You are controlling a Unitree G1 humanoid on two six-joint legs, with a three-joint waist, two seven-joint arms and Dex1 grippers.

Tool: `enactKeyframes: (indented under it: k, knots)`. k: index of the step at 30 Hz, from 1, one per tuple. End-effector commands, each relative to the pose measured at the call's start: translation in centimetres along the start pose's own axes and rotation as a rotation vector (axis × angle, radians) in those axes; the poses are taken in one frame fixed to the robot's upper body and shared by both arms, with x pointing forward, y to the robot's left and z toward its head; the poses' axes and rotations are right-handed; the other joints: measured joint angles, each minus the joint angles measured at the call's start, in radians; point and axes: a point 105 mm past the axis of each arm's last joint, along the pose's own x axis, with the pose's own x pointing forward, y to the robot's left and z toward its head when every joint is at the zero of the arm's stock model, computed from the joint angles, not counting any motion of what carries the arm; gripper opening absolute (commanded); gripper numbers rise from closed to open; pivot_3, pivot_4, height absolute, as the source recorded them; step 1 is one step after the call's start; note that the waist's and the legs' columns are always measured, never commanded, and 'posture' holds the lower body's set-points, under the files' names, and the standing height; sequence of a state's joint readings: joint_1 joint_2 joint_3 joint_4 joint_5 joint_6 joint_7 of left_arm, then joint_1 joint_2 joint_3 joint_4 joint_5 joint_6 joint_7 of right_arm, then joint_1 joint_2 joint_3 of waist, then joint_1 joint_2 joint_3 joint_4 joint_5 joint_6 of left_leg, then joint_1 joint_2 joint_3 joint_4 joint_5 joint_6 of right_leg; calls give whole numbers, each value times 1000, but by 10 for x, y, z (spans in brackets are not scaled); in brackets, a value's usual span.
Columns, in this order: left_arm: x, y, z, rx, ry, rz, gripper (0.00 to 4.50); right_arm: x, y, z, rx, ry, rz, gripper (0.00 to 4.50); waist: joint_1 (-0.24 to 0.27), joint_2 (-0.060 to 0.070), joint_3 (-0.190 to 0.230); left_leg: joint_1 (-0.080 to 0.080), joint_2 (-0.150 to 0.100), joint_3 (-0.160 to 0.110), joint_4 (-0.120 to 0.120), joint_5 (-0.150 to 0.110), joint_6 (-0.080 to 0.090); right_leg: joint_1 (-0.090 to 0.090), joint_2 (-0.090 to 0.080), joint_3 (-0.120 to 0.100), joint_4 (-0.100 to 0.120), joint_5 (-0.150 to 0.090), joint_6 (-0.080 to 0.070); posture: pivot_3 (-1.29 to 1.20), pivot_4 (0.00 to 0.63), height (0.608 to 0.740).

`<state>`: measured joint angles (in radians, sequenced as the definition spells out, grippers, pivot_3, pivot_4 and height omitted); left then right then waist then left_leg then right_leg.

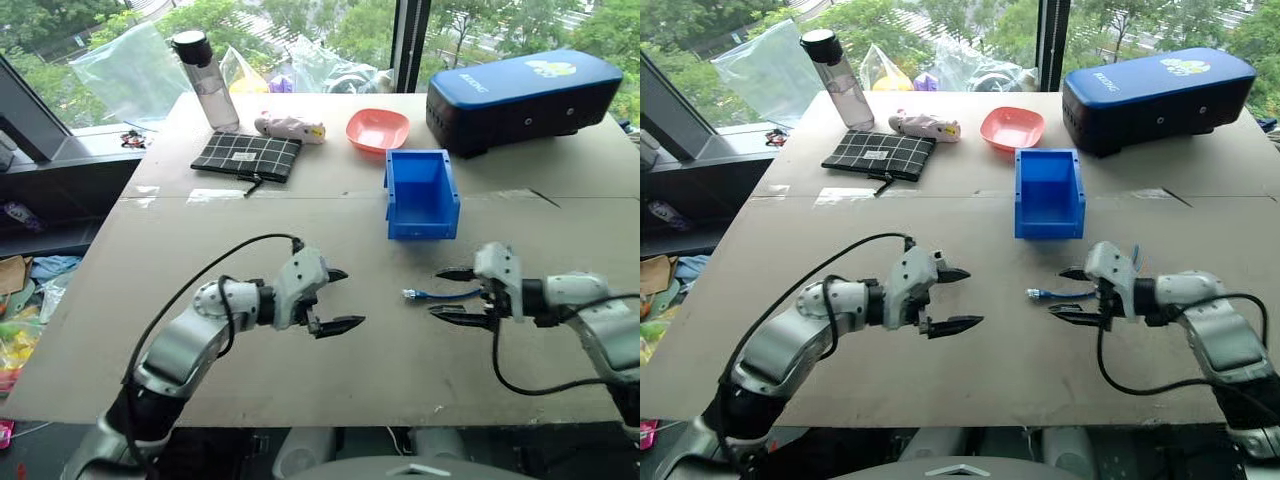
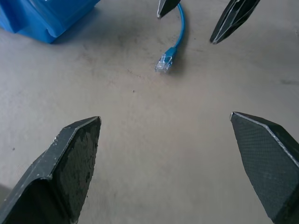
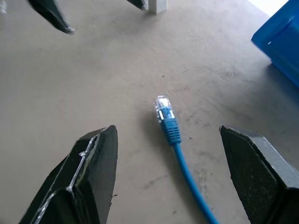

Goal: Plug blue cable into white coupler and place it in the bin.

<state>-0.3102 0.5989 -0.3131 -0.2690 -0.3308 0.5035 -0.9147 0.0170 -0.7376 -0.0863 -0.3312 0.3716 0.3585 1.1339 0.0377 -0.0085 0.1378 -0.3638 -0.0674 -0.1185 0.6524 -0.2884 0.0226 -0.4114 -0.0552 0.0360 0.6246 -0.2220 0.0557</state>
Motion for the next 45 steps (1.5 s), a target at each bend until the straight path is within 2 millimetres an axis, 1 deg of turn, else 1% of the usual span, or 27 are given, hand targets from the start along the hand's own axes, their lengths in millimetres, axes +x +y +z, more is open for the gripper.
enactKeyframes:
  k: [1,4,5,8,10,13,16,18,19,21,22,24,26,29,31,34,36,39,44,45]
  knots:
    - [22,1,5,67,-4,-61,4500,-29,10,18,-70,-74,-112,3538,0,0,0,0,0,1,0,0,0,0,0,1,1,0,0,0,150,740]
    - [40,7,12,90,-14,-86,4500,-49,21,15,-51,-81,-219,3538,-3,0,0,2,0,3,1,0,1,0,1,1,2,0,0,0,150,740]
    - [47,9,14,100,-11,-95,4500,-55,26,13,-42,-73,-261,3538,-14,-1,0,2,1,3,1,0,1,0,2,1,2,0,0,0,150,740]
    - [64,12,18,127,9,-120,4500,-66,38,7,-9,-53,-343,3538,-14,1,-1,3,1,4,1,0,1,0,3,1,3,0,1,0,150,740]
    - [72,14,16,142,40,-135,4500,-68,44,5,8,-47,-374,3538,-16,1,-1,2,1,3,1,0,0,1,3,-1,3,0,1,0,150,740]
    - [77,12,8,175,74,-172,3762,-67,46,2,26,-53,-405,3598,-26,1,-1,3,1,4,2,0,0,1,3,0,2,0,1,0,150,740]
    - [78,7,0,187,89,-218,2520,-63,48,-3,45,-59,-416,3598,-25,0,-1,3,1,5,1,0,0,1,3,1,3,0,1,0,150,740]
    - [77,4,-4,196,100,-244,1572,-59,49,-6,68,-71,-423,3598,-24,1,-1,3,1,4,1,0,0,1,3,0,3,0,1,0,150,740]
    - [75,4,-5,197,100,-246,1243,-57,50,-8,86,-74,-427,3598,-23,1,-1,3,1,4,1,0,0,1,3,0,3,0,1,0,150,740]
    - [73,5,-2,185,86,-250,335,-53,51,-13,131,-91,-436,3598,-23,1,-1,3,1,4,1,0,0,1,3,0,2,0,1,0,150,740]
    - [70,5,1,170,67,-258,32,-50,52,-13,163,-110,-439,3598,-23,1,-1,3,1,4,1,0,0,1,3,-1,2,0,1,0,150,740]
    - [63,1,16,84,-15,-295,32,-42,53,-10,259,-189,-435,3598,-24,1,-1,3,1,4,1,0,0,1,3,0,2,0,1,0,150,740]
    - [53,-2,34,-38,-103,-344,32,-35,56,-2,367,-290,-414,3598,-25,1,-1,3,1,3,1,0,0,1,3,-1,2,0,1,0,150,740]
    - [38,-6,55,-181,-190,-403,32,-22,62,12,530,-436,-359,3598,-25,1,-1,2,2,1,1,-1,3,0,2,-1,3,0,1,0,150,740]
    - [30,-8,69,-271,-239,-430,32,-12,66,21,584,-484,-316,3598,-25,1,-1,2,2,1,2,-2,4,0,2,-1,3,0,1,0,150,740]
    - [24,-13,78,-330,-263,-461,32,-3,60,34,630,-547,-306,3598,-25,1,-1,2,1,0,2,-2,4,1,2,-3,3,0,1,0,150,740]
    - [20,-18,83,-367,-281,-487,32,2,54,49,678,-625,-288,3598,-24,1,-1,2,1,0,2,0,0,1,2,-3,3,0,1,0,150,740]
    - [15,-20,90,-409,-306,-505,32,5,48,70,735,-737,-254,3598,-25,2,-2,2,1,0,2,0,0,0,2,-3,3,0,1,0,150,740]
    - [9,-27,98,-452,-329,-546,32,8,45,88,780,-797,-193,3598,-25,2,-2,2,1,-1,2,1,0,0,2,-4,3,0,1,0,150,740]
    - [9,-29,99,-456,-330,-550,10,9,44,91,781,-803,-190,3343,-25,2,-2,2,1,-1,2,1,0,0,2,-4,3,0,1,0,150,740]
